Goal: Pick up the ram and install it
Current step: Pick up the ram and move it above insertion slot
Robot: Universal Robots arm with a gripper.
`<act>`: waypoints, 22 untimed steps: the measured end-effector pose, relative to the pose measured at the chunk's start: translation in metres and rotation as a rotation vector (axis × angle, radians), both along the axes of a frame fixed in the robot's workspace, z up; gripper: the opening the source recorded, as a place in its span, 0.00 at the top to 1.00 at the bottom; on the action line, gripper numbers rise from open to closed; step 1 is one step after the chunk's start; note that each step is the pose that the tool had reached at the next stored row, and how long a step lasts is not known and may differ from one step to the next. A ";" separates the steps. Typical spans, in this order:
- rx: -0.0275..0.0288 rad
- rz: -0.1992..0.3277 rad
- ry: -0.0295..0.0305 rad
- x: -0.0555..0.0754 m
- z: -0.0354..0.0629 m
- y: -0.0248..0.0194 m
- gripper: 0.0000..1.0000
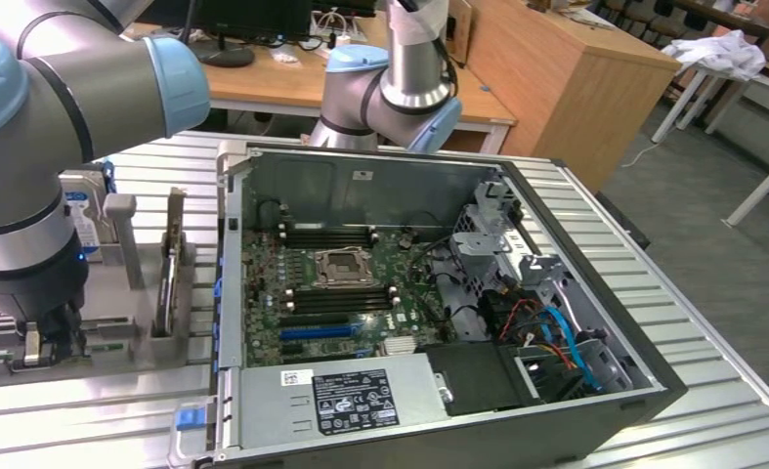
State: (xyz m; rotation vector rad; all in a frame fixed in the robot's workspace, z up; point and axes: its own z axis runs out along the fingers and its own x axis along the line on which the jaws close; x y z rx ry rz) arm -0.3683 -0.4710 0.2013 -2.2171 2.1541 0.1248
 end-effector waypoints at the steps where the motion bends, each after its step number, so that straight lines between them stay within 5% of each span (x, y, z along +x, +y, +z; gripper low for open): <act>1: 0.0000 0.000 -0.0001 0.000 0.0000 0.0000 0.88; 22: 0.0001 -0.020 -0.0001 0.000 0.0001 0.0000 0.88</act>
